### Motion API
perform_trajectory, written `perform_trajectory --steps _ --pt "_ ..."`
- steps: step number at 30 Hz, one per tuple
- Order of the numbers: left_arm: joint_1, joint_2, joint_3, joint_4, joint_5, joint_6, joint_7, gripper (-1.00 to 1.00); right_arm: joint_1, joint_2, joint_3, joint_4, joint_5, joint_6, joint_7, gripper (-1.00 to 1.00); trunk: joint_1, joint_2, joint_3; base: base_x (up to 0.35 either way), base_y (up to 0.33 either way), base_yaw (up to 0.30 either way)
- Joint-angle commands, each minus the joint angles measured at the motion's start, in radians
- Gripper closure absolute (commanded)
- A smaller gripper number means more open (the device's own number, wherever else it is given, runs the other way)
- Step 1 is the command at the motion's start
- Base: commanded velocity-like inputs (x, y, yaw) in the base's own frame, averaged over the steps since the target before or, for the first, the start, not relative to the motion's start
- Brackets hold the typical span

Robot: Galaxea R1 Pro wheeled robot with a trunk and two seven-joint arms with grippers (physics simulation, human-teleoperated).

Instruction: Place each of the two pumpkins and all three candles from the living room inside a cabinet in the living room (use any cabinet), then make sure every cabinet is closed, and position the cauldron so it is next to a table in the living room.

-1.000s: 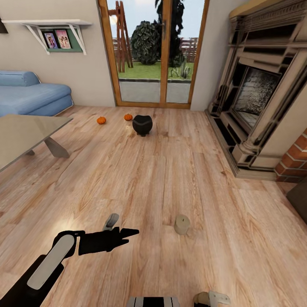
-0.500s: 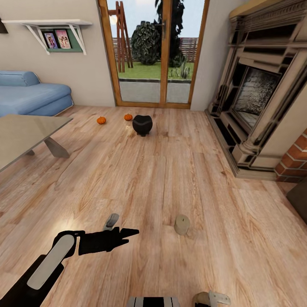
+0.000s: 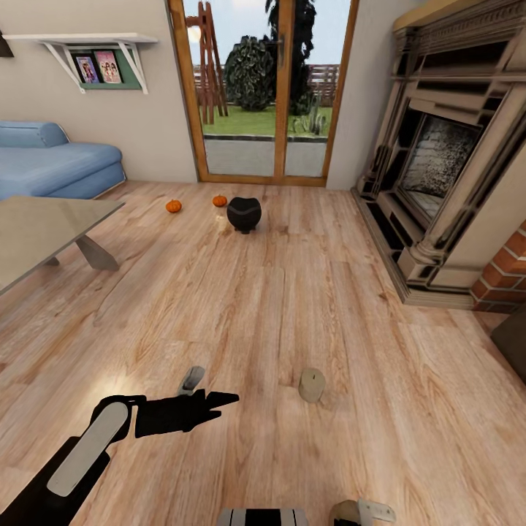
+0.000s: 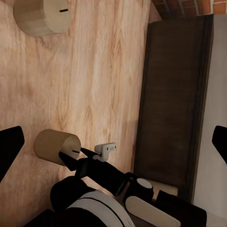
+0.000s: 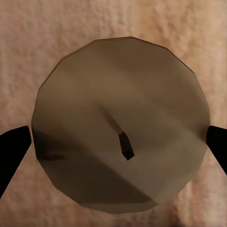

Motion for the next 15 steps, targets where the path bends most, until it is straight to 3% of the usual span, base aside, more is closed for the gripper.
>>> perform_trajectory --steps 1,15 --pt "0.0 0.001 -0.001 0.0 -0.004 0.001 -0.005 -1.0 0.0 -0.001 0.009 -0.001 -0.011 -0.003 -0.004 1.0 0.0 0.0 -0.001 0.0 0.0 0.0" --pt "0.0 0.001 -0.003 0.0 -0.004 0.001 -0.005 -1.0 0.0 -0.001 0.009 -0.001 -0.011 -0.003 -0.004 1.0 -0.001 0.0 0.003 0.0 0.0 0.0"
